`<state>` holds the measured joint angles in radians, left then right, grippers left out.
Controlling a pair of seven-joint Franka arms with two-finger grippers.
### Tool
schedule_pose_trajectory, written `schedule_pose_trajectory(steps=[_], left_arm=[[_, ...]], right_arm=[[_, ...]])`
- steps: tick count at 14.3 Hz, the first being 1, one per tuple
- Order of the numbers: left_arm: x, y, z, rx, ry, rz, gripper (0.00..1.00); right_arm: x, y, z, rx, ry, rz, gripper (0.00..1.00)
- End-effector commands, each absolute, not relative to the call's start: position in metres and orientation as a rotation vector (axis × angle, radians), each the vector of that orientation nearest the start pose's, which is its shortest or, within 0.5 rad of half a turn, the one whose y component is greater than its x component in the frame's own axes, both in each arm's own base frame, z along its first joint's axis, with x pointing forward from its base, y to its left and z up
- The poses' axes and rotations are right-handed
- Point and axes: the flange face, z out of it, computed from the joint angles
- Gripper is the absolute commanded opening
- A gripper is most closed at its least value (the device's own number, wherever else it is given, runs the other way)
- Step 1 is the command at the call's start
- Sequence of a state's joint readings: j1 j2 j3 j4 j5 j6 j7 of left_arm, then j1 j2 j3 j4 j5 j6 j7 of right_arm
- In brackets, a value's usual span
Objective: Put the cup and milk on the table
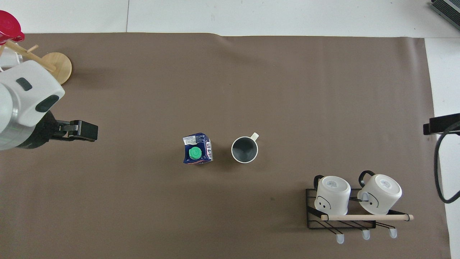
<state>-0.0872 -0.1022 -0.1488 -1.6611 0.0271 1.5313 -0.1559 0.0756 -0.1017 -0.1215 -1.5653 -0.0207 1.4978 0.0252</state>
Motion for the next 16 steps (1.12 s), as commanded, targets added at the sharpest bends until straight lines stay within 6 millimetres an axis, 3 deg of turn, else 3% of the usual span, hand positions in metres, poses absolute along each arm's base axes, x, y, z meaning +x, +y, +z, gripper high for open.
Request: schedule_pose_trajectory(steps=[1,9,12,16], left_arm=[[0.494,-0.123,0.639,-3.138,0.178,0.076,1.0],[0.497,-0.077,0.645,-3.183,0.051,0.088,1.0],[0.497,-0.074,0.646,-3.182,0.039,0.082,1.0],[0.498,-0.055,0.645,-3.174,-0.011,0.089,1.0]], right_arm=[[0.511,-0.03,0.676,-3.13,0.074,-0.04,1.0],[0.511,-0.03,0.676,-3.13,0.074,-0.04,1.0],[0.511,-0.03,0.676,-3.13,0.074,-0.04,1.0],[0.511,-0.03,0.676,-3.13,0.074,-0.04,1.0]])
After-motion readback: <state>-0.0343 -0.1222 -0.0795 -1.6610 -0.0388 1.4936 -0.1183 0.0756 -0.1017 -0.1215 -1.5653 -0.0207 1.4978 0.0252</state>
